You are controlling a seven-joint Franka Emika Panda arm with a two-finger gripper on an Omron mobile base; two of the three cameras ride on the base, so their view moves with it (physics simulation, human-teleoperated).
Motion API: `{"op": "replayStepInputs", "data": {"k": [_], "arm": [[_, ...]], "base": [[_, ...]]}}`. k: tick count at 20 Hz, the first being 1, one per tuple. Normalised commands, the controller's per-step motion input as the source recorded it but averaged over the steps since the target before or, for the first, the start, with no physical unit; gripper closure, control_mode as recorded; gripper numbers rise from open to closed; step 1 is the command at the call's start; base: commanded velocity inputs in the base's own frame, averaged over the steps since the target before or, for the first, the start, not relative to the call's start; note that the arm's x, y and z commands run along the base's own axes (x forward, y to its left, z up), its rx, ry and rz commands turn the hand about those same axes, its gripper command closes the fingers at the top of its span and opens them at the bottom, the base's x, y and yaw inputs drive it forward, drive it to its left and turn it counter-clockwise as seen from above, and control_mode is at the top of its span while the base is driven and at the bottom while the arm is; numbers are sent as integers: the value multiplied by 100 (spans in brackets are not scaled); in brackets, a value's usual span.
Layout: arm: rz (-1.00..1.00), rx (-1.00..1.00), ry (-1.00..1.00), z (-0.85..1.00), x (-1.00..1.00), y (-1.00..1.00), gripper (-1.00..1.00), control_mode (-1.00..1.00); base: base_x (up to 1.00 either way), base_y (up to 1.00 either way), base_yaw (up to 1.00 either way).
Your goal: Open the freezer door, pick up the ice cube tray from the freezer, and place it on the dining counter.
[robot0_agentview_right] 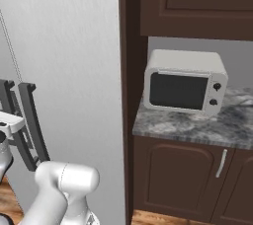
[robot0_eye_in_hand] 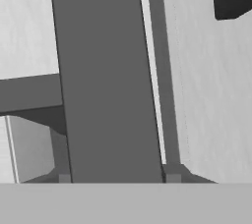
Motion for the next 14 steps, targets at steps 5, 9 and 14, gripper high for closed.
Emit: {"op": "replayStepInputs", "data": {"k": [5, 9, 14], "arm": [[0, 0, 1, 0, -8, 0, 100, -100], [0, 0, 4, 0, -66, 13, 100, -100], [0, 0, 1, 0, -94, 31, 100, -100]], "base": [[0, 0, 0], [0, 0, 0], [0, 0, 0]]}}
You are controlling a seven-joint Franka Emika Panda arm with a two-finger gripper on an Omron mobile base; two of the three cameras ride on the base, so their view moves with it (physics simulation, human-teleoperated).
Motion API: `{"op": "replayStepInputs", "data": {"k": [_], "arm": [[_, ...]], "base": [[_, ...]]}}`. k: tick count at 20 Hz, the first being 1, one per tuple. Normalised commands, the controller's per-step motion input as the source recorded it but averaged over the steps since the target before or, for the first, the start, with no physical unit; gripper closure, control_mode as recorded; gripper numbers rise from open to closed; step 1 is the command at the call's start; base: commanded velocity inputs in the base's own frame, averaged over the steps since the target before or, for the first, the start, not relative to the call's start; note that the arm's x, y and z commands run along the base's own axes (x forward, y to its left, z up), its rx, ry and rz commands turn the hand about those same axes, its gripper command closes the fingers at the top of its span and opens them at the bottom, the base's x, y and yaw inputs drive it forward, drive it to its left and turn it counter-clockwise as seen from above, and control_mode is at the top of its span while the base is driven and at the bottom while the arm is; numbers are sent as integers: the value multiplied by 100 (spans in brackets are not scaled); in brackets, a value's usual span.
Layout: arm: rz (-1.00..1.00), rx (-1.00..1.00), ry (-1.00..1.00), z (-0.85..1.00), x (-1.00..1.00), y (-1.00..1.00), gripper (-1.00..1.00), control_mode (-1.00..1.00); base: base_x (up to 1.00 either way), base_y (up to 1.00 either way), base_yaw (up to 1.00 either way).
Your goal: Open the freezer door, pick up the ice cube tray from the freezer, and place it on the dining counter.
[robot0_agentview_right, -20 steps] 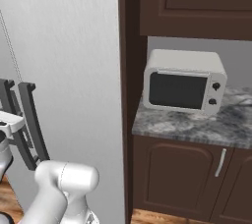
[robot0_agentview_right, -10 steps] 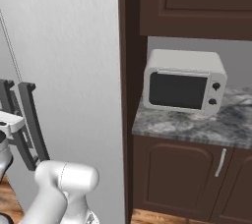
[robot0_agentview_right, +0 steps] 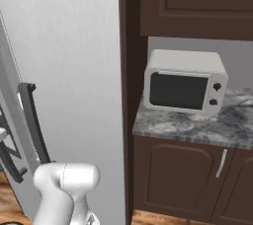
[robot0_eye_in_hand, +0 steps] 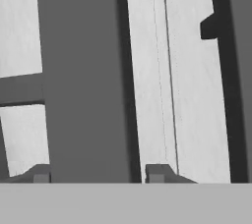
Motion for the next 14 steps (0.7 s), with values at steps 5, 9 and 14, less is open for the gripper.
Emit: {"op": "replayStepInputs", "data": {"k": [5, 9, 14], "arm": [[0, 0, 1, 0, -88, 45, 100, -100], [0, 0, 2, 0, -53, 37, 100, -100], [1, 0, 5, -2, -32, 31, 100, -100]], "base": [[0, 0, 0], [0, 0, 0], [0, 0, 0]]}}
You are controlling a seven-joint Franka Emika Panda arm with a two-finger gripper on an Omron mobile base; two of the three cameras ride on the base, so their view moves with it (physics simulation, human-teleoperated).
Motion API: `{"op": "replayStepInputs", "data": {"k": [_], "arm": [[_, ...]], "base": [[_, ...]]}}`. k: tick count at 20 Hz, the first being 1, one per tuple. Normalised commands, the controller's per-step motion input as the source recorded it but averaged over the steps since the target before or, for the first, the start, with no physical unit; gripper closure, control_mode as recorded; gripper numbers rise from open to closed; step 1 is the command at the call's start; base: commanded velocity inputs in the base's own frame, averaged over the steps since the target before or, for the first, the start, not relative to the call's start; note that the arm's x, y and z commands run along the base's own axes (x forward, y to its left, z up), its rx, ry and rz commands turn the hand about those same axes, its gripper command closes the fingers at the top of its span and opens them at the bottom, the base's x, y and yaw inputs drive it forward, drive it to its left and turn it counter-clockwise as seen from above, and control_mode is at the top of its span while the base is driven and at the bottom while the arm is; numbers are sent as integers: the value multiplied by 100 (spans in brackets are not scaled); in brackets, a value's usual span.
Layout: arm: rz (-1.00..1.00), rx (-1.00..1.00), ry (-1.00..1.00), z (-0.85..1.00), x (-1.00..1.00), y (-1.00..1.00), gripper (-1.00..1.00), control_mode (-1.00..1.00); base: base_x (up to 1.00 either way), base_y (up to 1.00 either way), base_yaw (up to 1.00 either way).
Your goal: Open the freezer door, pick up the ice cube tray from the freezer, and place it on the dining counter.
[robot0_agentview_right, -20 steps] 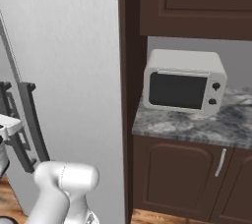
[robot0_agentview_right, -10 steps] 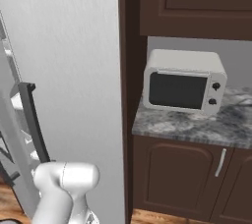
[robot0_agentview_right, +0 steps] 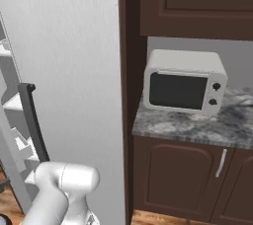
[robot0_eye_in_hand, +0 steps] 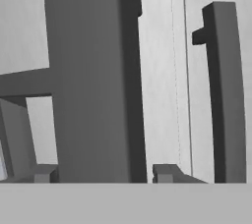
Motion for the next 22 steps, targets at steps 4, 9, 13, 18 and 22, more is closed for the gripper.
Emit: {"op": "replayStepInputs", "data": {"k": [4, 9, 13, 18, 22], "arm": [[4, 0, 8, -8, -48, 44, 100, -100], [5, 0, 5, -10, -56, 51, 100, -100], [8, -1, 1, -8, -31, 50, -100, -100], [0, 0, 0, 0, 0, 0, -100, -100], [0, 0, 0, 0, -30, 0, -100, -100]], "base": [[0, 0, 0], [0, 0, 0], [0, 0, 0], [0, 0, 0], [0, 0, 0]]}}
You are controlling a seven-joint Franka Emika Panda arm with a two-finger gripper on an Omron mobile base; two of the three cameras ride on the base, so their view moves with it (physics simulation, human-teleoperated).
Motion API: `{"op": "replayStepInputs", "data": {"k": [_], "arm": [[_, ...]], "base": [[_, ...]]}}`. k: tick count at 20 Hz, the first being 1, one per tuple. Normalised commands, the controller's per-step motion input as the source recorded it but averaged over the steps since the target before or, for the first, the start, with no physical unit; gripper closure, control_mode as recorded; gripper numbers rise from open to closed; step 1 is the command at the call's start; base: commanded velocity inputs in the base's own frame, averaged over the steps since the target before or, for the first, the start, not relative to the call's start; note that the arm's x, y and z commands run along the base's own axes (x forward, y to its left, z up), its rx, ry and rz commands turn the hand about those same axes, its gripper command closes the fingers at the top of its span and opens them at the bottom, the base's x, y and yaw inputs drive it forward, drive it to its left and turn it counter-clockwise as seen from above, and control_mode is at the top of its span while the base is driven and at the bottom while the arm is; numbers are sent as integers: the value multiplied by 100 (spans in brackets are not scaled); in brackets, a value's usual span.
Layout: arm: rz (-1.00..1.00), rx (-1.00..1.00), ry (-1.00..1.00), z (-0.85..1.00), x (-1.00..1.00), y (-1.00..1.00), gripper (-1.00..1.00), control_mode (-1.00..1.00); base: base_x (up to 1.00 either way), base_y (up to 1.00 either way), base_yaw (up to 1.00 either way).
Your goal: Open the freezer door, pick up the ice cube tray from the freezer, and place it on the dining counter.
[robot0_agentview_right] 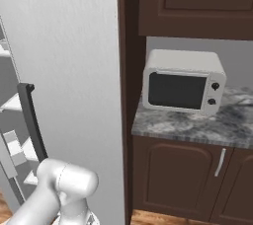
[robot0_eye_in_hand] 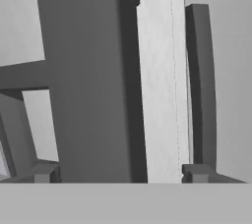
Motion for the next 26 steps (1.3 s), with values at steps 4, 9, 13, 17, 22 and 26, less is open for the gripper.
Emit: {"op": "replayStepInputs", "data": {"k": [4, 9, 13, 17, 22, 26], "arm": [[3, 0, 0, 13, -49, 2, -100, -100], [16, 0, 0, 18, -36, 36, -100, -100], [14, 0, 0, 3, 0, 65, -100, -100], [15, -3, 0, 0, 0, 80, -100, -100], [14, -4, 0, 0, 6, 86, -100, -100], [12, -4, 0, 0, -5, 60, -100, -100]], "base": [[0, 0, 0], [0, 0, 0], [0, 0, 0], [0, 0, 0], [0, 0, 0], [0, 0, 0]]}}
